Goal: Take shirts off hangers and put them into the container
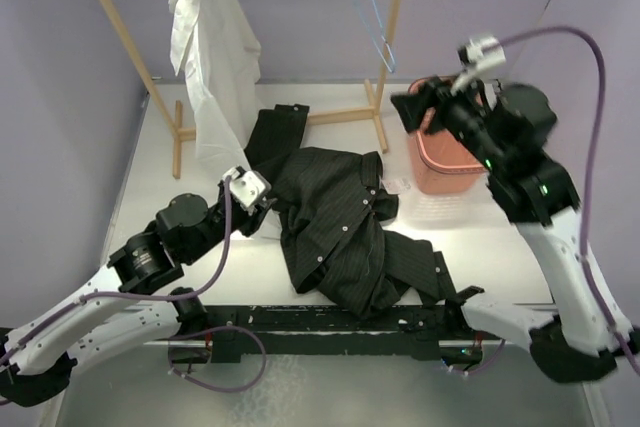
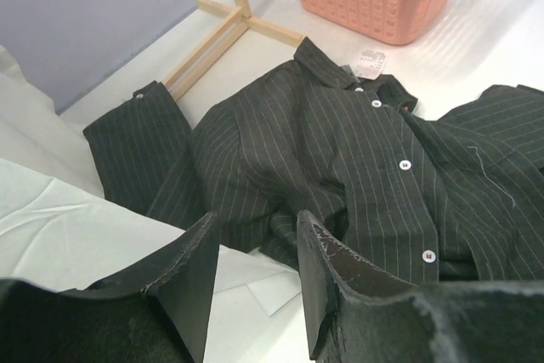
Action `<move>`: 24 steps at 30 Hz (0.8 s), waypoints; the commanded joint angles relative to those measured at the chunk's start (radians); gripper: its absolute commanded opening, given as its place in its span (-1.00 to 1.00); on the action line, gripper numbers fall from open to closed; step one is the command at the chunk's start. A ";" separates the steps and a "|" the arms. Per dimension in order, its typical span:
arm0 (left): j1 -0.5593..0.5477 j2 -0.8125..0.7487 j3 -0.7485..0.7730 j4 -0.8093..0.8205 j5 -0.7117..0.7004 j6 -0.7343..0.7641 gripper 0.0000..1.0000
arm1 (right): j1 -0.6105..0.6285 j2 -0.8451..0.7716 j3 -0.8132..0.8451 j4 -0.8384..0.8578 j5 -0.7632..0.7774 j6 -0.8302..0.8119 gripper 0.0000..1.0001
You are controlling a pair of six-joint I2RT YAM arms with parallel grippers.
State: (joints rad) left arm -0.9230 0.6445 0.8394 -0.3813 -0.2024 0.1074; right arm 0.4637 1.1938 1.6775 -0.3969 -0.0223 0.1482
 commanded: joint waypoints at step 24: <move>0.305 1.019 0.398 0.217 -0.175 -0.500 -0.31 | 0.000 -0.665 -0.979 -0.276 -0.224 0.591 0.71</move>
State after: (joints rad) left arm -0.6193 1.6474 1.1866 -0.2199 -0.4320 -0.3573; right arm 0.4637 0.5713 0.7498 -0.6586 -0.1909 0.6624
